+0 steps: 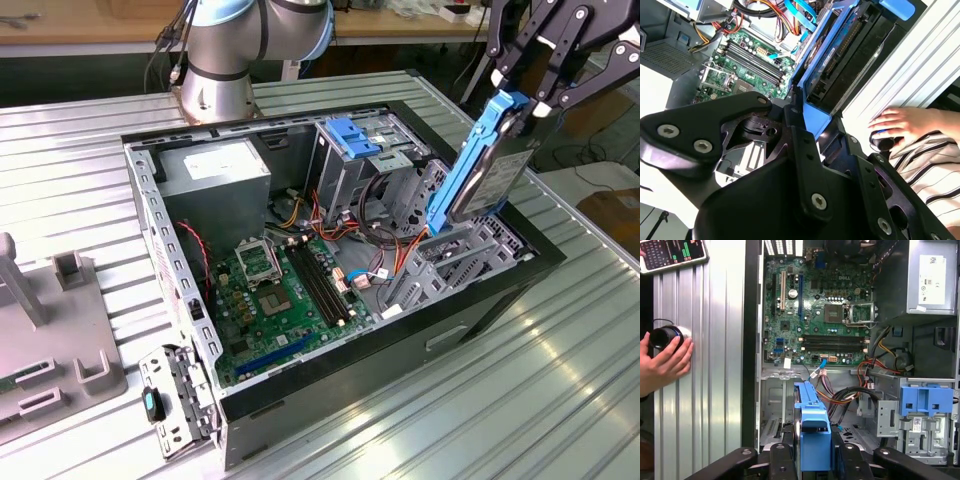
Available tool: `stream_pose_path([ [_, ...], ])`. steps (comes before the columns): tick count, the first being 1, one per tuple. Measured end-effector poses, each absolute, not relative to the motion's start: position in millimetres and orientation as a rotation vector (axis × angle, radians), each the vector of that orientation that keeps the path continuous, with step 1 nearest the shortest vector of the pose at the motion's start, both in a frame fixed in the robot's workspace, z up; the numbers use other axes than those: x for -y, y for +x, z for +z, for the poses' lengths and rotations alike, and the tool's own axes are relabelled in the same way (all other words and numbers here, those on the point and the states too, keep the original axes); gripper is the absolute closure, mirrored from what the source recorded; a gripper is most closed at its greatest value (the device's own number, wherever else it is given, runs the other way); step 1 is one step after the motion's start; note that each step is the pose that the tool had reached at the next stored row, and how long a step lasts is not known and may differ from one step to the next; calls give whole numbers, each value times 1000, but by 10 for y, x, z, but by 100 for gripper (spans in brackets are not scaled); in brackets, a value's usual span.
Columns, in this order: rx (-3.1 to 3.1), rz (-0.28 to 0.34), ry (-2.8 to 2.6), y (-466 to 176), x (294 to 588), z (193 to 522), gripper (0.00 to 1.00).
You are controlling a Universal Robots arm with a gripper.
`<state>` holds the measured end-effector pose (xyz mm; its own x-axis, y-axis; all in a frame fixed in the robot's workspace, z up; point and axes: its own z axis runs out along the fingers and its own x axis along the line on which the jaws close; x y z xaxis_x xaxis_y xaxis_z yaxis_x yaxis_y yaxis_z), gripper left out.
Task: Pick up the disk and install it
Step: 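Pick up the disk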
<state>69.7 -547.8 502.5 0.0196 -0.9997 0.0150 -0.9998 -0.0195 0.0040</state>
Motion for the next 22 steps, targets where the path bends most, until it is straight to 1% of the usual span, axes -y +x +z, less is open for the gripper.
stream_pose_path([
  [18,2190,12,2234,697,5497,5019,63],
  [22,2190,12,2234,715,5498,4937,63],
])
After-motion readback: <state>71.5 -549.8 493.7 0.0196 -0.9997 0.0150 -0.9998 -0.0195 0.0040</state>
